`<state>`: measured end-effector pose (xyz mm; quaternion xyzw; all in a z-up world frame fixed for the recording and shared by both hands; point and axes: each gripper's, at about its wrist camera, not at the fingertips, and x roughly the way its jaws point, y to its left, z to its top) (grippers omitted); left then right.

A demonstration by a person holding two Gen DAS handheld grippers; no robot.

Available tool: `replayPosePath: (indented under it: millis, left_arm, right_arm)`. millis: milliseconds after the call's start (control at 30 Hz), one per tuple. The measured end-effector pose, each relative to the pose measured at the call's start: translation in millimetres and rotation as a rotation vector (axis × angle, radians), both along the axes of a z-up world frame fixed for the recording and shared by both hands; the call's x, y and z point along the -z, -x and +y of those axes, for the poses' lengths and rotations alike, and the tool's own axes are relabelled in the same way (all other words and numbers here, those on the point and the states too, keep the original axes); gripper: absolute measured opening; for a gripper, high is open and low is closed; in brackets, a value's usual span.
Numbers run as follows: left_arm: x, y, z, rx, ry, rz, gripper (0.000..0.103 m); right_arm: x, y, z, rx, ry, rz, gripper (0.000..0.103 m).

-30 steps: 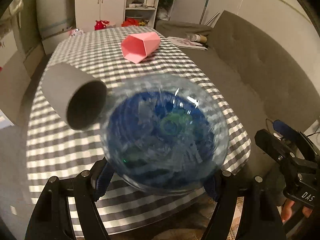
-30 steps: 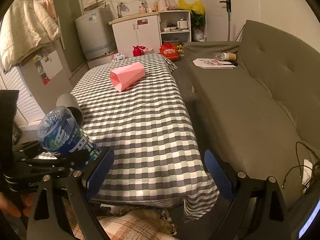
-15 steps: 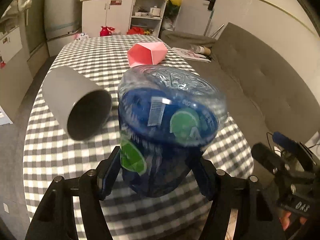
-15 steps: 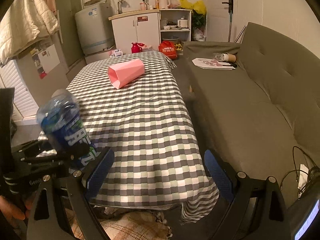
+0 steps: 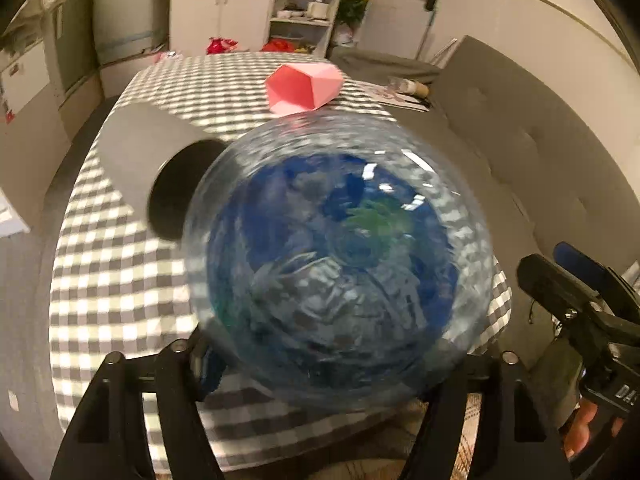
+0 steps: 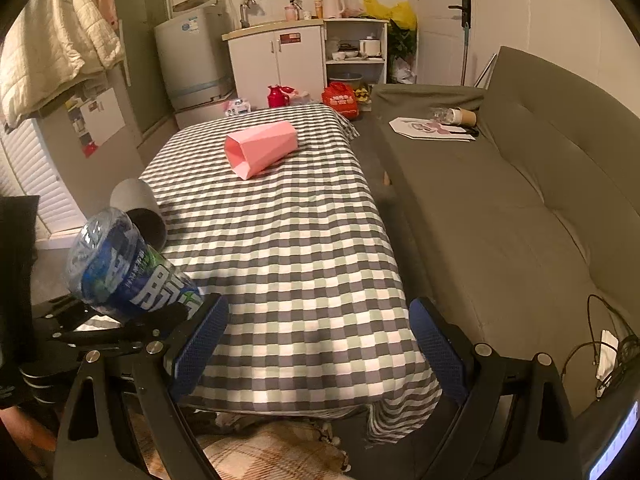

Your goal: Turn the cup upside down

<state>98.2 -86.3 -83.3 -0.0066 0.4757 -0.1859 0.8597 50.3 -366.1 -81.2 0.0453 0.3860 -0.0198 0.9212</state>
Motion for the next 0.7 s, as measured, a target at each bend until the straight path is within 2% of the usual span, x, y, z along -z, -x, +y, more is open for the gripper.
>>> replayPosePath:
  millis: [200,300,433,700]
  left_arm:
    - [-11.5,26.4,14.0,-0.029,0.002,-0.019,0.080]
    - [-20.3,39.9,23.1,-0.041,0.037,-0.052,0.082]
    - [-28.0,42.4,24.0,-0.033,0.068,-0.078,0.082]
    - [-32.2,21.9,7.1,0.014,0.043,-0.067,0.082]
  right_arm:
    - [-15.3,14.2,14.2,-0.020,-0.003,-0.030,0.092]
    - [-21.5,23.4,21.4,-0.027,-0.013,-0.046,0.092]
    - [-25.7,33.8,30.4,-0.046,-0.023,-0.050,0.092]
    - [-28.5,41.2,26.0,-0.031,-0.020,-0.055,0.092]
